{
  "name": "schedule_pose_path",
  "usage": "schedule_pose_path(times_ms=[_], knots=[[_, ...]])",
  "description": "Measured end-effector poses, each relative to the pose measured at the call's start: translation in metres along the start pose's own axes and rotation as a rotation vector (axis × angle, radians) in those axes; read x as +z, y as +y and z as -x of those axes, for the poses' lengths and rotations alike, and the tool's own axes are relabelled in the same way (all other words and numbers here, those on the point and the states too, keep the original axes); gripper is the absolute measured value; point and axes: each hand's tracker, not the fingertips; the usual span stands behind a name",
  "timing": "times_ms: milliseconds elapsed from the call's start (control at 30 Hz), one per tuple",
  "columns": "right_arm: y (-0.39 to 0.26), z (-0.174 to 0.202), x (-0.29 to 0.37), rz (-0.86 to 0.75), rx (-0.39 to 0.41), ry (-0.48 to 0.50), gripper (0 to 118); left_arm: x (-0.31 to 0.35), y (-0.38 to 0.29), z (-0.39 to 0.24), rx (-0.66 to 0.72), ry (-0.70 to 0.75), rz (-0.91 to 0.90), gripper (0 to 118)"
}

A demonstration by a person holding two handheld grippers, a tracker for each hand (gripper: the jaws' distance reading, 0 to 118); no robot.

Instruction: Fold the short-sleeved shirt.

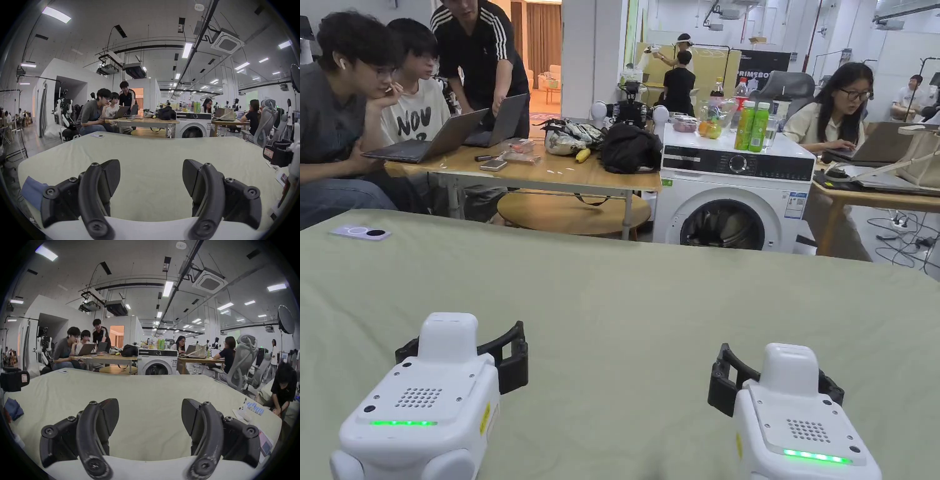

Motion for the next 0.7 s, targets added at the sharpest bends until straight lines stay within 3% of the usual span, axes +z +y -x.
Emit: schedule_pose_path(times_ms=[200, 400, 700], knots=[[-0.0003, 0.0017, -0.0059, 0.032, -0.028, -0.026, 81, -0.0011, -0.0042, 0.0036, 0.013, -0.005, 0.017, 80], [0.0028, 0.0008, -0.0024, 0.038, -0.092, 0.058, 81, -0.0018, -0.0080, -0.0009, -0.018, 0.034, 0.020, 80], [0.0069, 0.0071, -0.0038, 0.067, -0.110, 0.051, 81, 0.0011, -0.0068, -0.0061, -0.041, 0.030, 0.003, 80]])
